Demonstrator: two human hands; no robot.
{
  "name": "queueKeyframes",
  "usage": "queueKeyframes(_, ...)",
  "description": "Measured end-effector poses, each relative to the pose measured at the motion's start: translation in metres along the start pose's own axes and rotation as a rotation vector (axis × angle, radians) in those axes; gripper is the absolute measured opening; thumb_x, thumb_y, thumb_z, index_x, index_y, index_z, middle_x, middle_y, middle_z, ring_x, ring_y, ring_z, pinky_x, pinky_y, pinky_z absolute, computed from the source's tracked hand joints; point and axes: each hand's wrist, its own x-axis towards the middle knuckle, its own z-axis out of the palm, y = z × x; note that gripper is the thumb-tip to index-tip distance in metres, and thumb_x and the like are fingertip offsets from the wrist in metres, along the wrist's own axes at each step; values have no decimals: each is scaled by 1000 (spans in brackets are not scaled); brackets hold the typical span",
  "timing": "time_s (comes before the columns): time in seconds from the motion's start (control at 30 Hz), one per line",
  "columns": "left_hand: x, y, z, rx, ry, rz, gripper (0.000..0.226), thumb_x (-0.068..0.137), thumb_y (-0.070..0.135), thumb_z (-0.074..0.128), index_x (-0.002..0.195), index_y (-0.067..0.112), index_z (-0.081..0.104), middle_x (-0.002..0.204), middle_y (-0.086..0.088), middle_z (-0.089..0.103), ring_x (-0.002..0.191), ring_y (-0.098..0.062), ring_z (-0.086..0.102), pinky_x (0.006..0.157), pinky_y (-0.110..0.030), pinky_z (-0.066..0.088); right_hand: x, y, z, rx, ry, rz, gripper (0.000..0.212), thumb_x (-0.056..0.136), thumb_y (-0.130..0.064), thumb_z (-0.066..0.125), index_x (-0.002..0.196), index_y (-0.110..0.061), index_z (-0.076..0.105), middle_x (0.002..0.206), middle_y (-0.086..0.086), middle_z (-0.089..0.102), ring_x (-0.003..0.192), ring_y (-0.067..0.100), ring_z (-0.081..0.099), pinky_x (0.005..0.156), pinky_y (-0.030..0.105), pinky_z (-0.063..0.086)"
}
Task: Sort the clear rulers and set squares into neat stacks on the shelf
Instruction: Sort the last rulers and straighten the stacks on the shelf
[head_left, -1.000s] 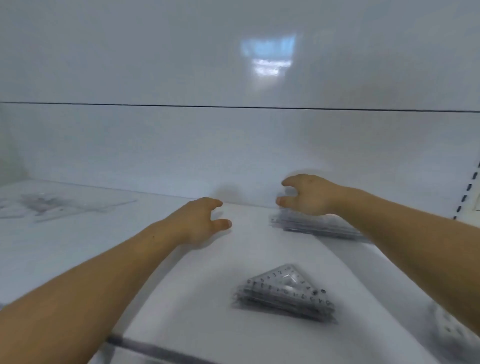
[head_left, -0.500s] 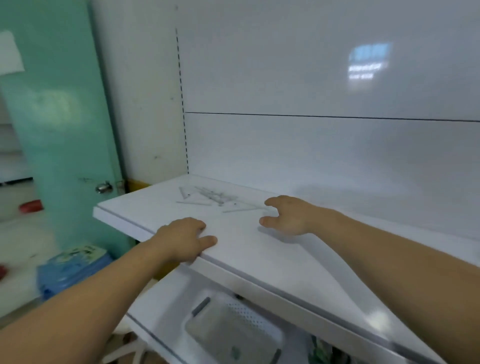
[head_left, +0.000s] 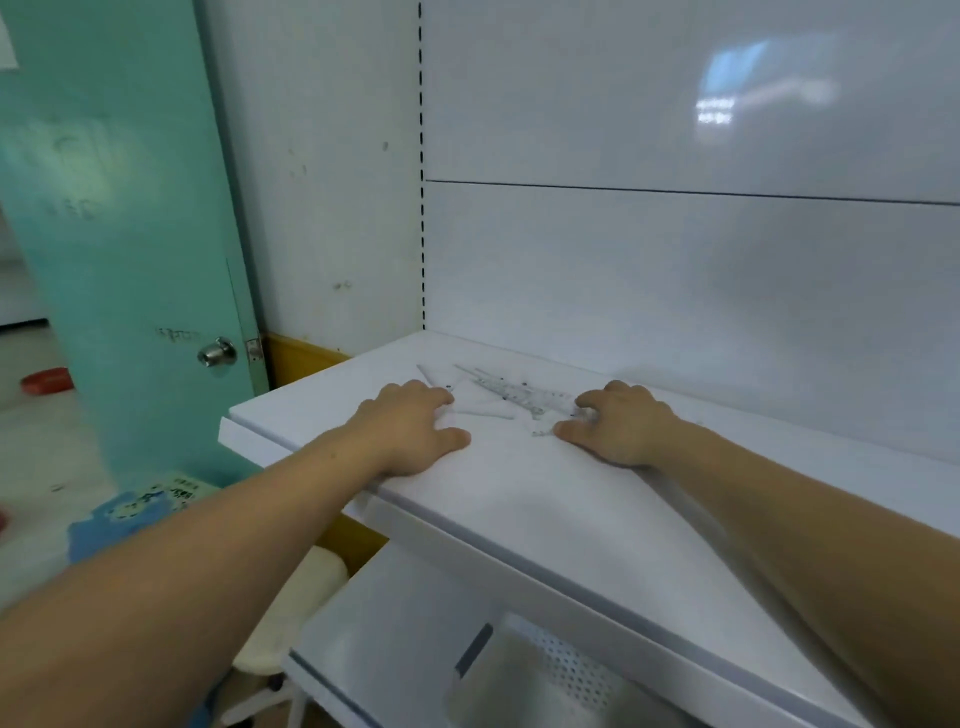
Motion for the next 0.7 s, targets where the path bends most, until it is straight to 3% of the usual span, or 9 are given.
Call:
queueKeyframes(0.1, 39, -8, 2, 45, -73, 32, 76, 88, 67, 38, 151, 34, 12, 160, 1, 6, 146, -24, 8, 116, -46, 15, 19, -10, -2, 91, -12, -14, 68, 81, -65, 54, 135, -25, 46, 136, 3, 47, 124, 24, 44, 103, 37, 37)
queueKeyframes(0.17, 62, -13, 5, 80, -143, 42, 78, 86, 72, 33, 150, 35, 10, 160, 1, 3, 147, -23, 3, 117, -48, 12, 25, -13, -6, 157, -53, -23, 61, 80, -58, 62, 127, -20, 52, 117, -1, 56, 109, 19, 51, 91, 29, 41)
queueKeyframes(0.27, 82, -17, 6, 121, -133, 120, 72, 85, 73, 33, 146, 37, 26, 154, 1, 23, 141, -25, 20, 112, -46, 22, 27, -15, -11, 249, -80, -11, 48, 79, -49, 69, 113, -17, 57, 89, -9, 54, 86, 13, 52, 70, 24, 40)
queueKeyframes(0.33, 89, -19, 4, 126, -92, 189, 66, 83, 74, 37, 140, 41, 36, 143, 3, 35, 134, -23, 28, 107, -42, 28, 29, -16, -14, 267, -91, 17, 41, 77, -46, 72, 103, -18, 57, 84, -9, 52, 76, 9, 51, 63, 22, 40)
queueKeyframes(0.5, 105, -21, 2, 11, -40, 329, 54, 82, 68, 49, 128, 40, 50, 121, 6, 44, 122, -18, 36, 101, -35, 33, 32, -25, -15, 312, -94, 63, 28, 75, -34, 75, 79, -19, 52, 78, -3, 56, 67, 15, 49, 61, 29, 42)
queueKeyframes(0.6, 110, -19, 10, -115, 0, 438, 55, 84, 59, 55, 131, 30, 52, 129, 3, 45, 123, -17, 37, 101, -30, 32, 31, -37, -17, 422, -22, 74, 24, 76, -24, 73, 77, -20, 50, 74, -4, 52, 63, 15, 46, 58, 26, 38)
queueKeyframes(0.7, 107, -14, 11, -392, 53, 495, 46, 84, 50, 62, 122, 23, 60, 117, 9, 53, 113, -10, 48, 90, -19, 32, 29, -49, -24, 667, 57, 75, 21, 79, -14, 73, 79, -19, 52, 69, -5, 54, 54, 10, 45, 50, 21, 35)
